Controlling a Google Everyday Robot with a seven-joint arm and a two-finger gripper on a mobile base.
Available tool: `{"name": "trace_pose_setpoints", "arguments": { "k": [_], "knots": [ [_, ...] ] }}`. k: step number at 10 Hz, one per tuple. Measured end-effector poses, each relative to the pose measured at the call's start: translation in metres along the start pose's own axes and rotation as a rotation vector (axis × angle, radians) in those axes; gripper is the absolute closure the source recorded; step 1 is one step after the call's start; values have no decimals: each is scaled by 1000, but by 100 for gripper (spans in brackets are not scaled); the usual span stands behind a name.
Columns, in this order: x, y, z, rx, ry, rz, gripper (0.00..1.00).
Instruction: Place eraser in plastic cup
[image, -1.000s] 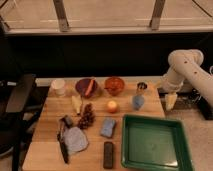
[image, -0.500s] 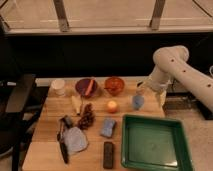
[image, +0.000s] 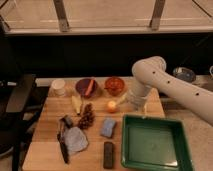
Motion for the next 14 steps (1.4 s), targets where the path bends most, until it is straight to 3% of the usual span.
{"name": "trace_pose_setpoints", "arguments": {
  "k": [4, 6, 8, 10, 14],
  "knots": [
    [-2, 1, 1, -6, -5, -5, 20],
    [-5, -4, 7, -38, -5, -38, 20],
    [-12, -20, 25, -77, -15, -92, 20],
    [-28, -58, 57, -113, -34, -169, 20],
    [-62, -105, 108, -151, -73, -281, 20]
  ]
}}
